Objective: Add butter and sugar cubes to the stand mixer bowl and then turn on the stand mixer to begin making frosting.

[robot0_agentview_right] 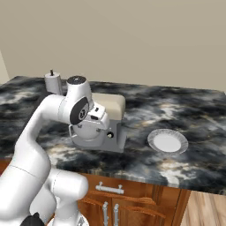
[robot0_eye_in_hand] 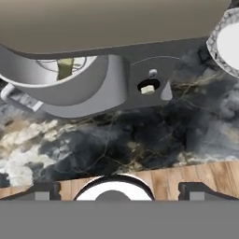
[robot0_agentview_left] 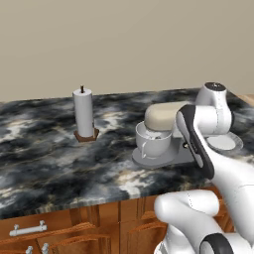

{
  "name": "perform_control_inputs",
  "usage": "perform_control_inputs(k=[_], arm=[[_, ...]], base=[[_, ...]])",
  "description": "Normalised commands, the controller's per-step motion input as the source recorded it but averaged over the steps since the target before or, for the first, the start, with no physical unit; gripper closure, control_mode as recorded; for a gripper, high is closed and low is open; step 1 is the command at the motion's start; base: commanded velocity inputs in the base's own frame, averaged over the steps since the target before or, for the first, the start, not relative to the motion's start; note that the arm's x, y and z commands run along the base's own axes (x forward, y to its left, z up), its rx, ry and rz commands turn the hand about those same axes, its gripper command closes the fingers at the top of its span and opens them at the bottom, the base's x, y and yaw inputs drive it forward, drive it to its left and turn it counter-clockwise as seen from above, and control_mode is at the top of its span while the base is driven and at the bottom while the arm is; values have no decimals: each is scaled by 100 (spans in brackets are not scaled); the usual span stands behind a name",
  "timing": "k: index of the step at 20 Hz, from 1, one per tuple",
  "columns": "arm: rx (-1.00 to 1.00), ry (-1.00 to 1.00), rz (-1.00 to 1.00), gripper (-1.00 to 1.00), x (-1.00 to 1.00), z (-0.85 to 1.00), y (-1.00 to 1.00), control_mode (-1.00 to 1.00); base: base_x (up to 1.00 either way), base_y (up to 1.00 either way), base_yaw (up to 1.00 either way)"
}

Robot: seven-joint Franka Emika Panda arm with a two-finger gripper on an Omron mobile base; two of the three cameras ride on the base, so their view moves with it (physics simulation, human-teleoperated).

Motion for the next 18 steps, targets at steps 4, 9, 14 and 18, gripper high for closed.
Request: perform_control_inputs(k=[4,9,14,18], arm=[[-9,11,11,-100,27,-31,-23,-100],[-10,6,14,-100,12,-27,-25,-100],[-13,0,19,-100,0,-32,-17,-100],[-14,0,19,-100,0,-37,-3,-100]], base=[[0,0,0],[0,0,0],[0,0,0],[0,0,0]])
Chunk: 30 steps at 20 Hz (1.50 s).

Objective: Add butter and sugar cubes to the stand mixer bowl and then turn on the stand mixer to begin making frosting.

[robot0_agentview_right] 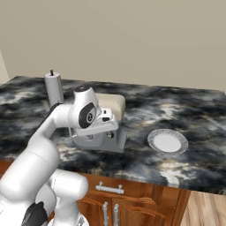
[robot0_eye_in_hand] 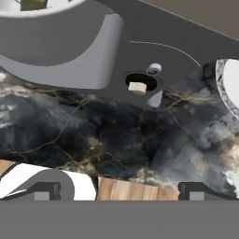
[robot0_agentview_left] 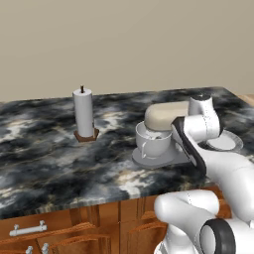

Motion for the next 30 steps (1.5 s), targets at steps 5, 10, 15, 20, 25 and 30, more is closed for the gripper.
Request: perform_control_inputs(k=[5,10,15,20,25,30], arm=[[-9,-1,14,-100,0,-28,0,-100],[-4,-1,5,-100,8,-12,0,-100],[-4,0,1,-100,19,-1,0,-100],[-4,-4,0,-100,15,0,0,-100],[-4,-3,0,-100,18,0,0,-100],[-4,-8,0,-100,3,-15,0,-100]], base=[[0,0,0],[0,0,0],[0,0,0],[0,0,0],[0,0,0],[0,0,0]])
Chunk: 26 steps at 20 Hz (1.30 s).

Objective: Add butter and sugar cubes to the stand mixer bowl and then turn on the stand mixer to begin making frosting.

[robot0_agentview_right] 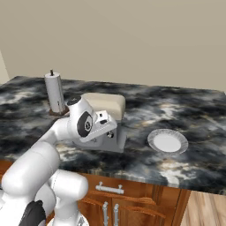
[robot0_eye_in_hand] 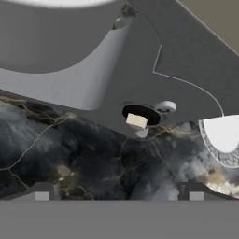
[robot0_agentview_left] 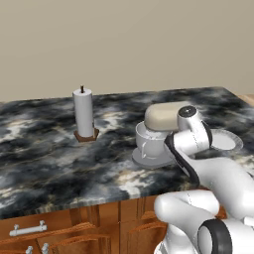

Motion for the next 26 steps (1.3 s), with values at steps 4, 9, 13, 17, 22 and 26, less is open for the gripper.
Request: perform_control_inputs(k=[4,9,13,17,22,26], arm=[[-6,-11,-1,-100,0,-25,0,-100],[-8,-12,-3,-100,0,-21,0,-100],[-8,-9,-4,-100,5,-4,0,-100],[-6,-1,-5,-100,29,0,0,-100],[-6,0,-7,-100,45,0,0,-100],[-5,3,-6,-100,49,0,0,-100]], base=[[0,0,0],[0,0,0],[0,0,0],[0,0,0],[0,0,0],[0,0,0]])
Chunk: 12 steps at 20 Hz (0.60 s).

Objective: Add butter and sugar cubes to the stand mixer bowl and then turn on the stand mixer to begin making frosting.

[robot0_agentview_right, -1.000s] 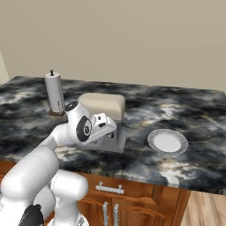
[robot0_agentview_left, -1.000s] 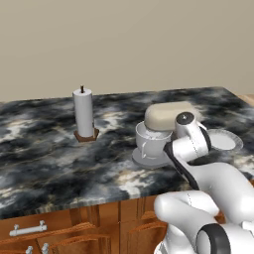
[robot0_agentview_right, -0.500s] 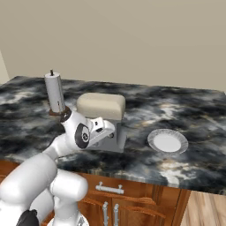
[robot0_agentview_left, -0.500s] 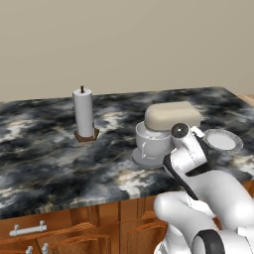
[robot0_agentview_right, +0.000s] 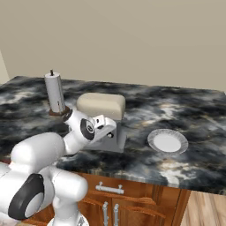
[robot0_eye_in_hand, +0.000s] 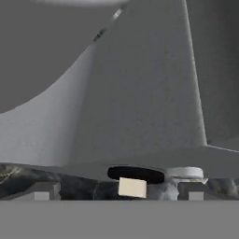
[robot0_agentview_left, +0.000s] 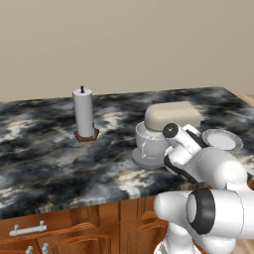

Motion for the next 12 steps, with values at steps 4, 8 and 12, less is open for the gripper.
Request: perform_control_inputs(k=[4,8,12], arm=[[-6,4,-5,-100,39,-1,0,-100],[-9,1,-5,-100,5,-21,-8,-100],[-10,0,-4,-100,0,-32,-16,-100]], base=[[0,0,0],[0,0,0],[0,0,0]])
